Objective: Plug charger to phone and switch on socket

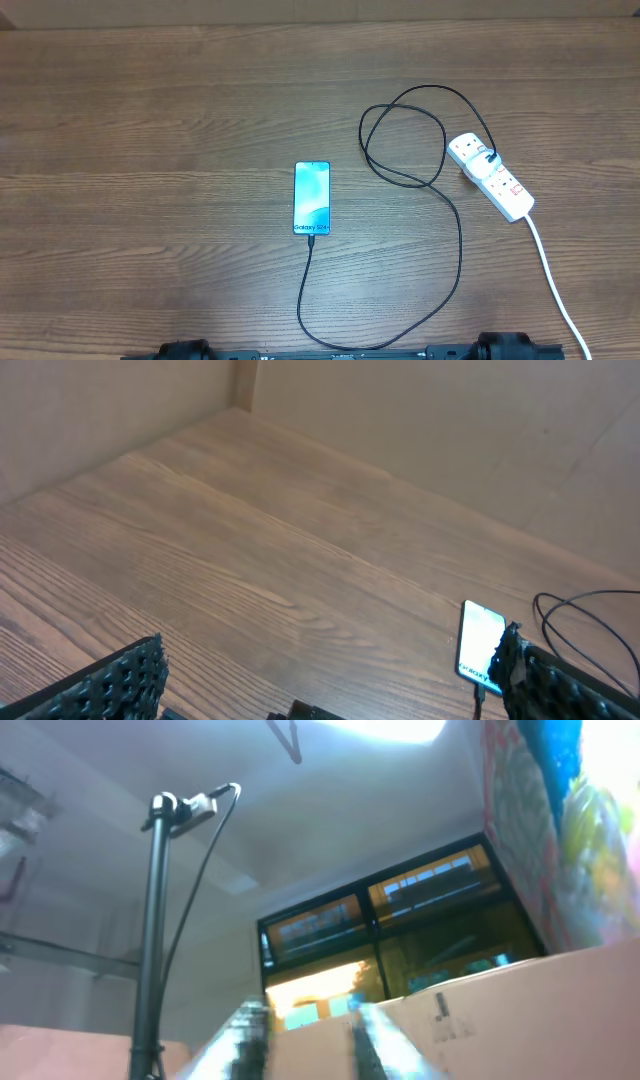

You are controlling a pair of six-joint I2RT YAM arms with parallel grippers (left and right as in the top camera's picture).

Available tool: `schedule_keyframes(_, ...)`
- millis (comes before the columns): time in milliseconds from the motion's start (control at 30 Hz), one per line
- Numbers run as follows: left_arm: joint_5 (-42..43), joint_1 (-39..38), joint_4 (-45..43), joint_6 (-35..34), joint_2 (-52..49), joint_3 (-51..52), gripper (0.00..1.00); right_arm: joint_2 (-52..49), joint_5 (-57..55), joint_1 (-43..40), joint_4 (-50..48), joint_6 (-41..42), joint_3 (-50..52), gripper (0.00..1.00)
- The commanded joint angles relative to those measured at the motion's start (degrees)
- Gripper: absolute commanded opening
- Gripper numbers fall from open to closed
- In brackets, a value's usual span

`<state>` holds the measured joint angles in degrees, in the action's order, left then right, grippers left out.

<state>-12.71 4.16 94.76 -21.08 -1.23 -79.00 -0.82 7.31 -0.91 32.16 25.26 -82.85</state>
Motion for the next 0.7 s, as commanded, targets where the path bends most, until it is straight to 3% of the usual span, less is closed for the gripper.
schedule_keyframes(0,-0.8,0.3,0.2,-1.2,1.0,0.2,0.99,0.5,-2.3,0.3,0.3,-0.2,0.0,0.55)
schedule_keyframes(33,-0.8,0.3,0.5,-1.2,1.0,0.2,1.0,0.5,-3.8,0.2,0.3,-0.2,0.0,0.64)
schedule_keyframes(100,-0.8,0.3,1.6,-1.2,1.0,0.2,1.0,0.5,-9.4,0.1,0.9,-0.2,0.4,1.0)
schedule_keyframes(333,-0.8,0.3,2.0,-1.2,1.0,0.2,1.0,0.5,-15.4,0.1,-6.6,0.2,9.3,1.0)
schedule_keyframes(667,-0.8,0.3,2.0,-1.2,1.0,0.2,1.0,0.4,-15.5,0.1,-13.7,0.2,39.0,1.0)
